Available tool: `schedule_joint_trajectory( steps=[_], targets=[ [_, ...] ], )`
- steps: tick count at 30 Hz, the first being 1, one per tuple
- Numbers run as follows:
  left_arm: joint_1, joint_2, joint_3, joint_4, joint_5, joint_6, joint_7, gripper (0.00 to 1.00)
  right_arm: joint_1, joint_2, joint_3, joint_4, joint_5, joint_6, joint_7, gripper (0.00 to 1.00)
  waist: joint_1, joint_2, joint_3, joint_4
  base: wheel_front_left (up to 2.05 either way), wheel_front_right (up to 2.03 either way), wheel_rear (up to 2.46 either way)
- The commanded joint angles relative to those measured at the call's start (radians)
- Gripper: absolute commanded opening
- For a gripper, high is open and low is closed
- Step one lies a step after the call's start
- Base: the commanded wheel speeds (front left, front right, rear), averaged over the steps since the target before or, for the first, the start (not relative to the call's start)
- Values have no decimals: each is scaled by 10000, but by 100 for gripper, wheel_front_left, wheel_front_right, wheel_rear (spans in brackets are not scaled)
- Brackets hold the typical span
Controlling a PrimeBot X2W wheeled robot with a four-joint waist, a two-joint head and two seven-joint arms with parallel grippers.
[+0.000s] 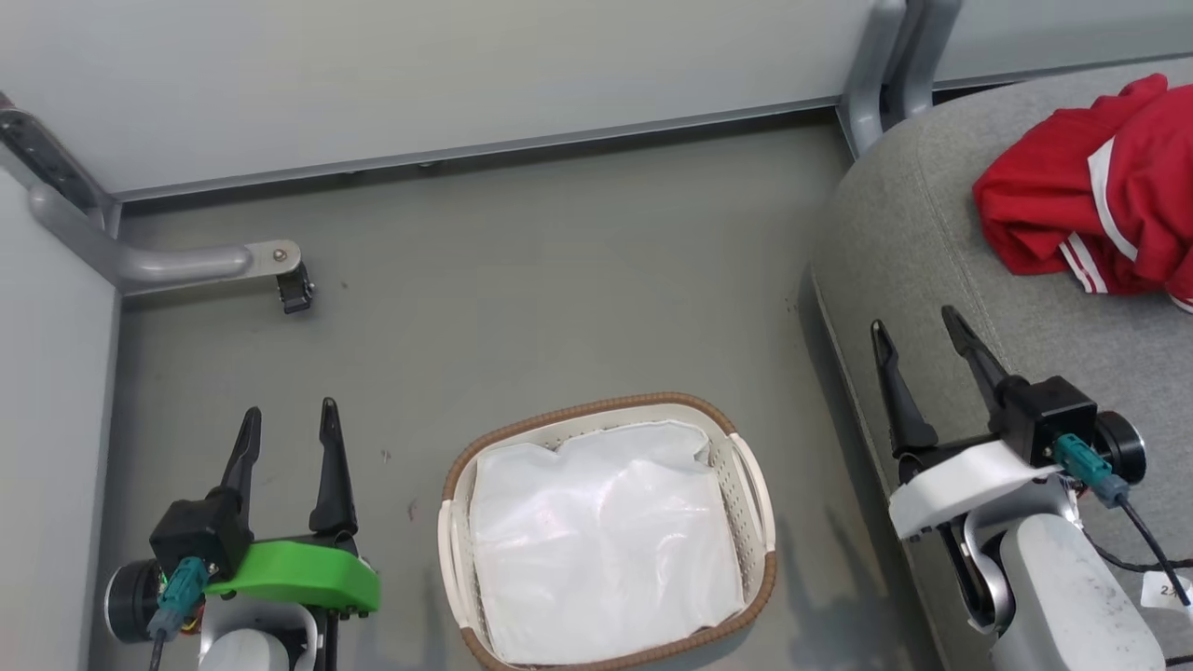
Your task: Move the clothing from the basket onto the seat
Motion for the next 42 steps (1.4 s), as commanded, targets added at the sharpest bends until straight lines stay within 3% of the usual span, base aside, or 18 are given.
schedule_joint_trajectory(
  steps=[1,21,22,25,42],
  targets=[
    [240,7,85,-6,84,62,8,100,263,27,-34,65,-59,-14,-44,100,1,0,-347,294,0,0,0],
    [1225,7,234,-73,-579,-308,8,100,1360,459,-400,137,31,-14,-44,100,1,0,-1138,397,0,0,0],
    [1065,-4,221,-70,-576,-261,1,0,1235,453,-383,169,51,0,0,0,1,0,-1140,397,0,0,0],
    [1076,-46,216,206,-617,-252,20,0,1314,507,-372,405,89,0,30,0,1,0,-1145,397,0,0,0],
    [849,-32,481,77,-3547,-310,855,0,1379,529,-745,232,3282,-2,864,0,1,0,-1243,341,0,0,0]
  ],
)
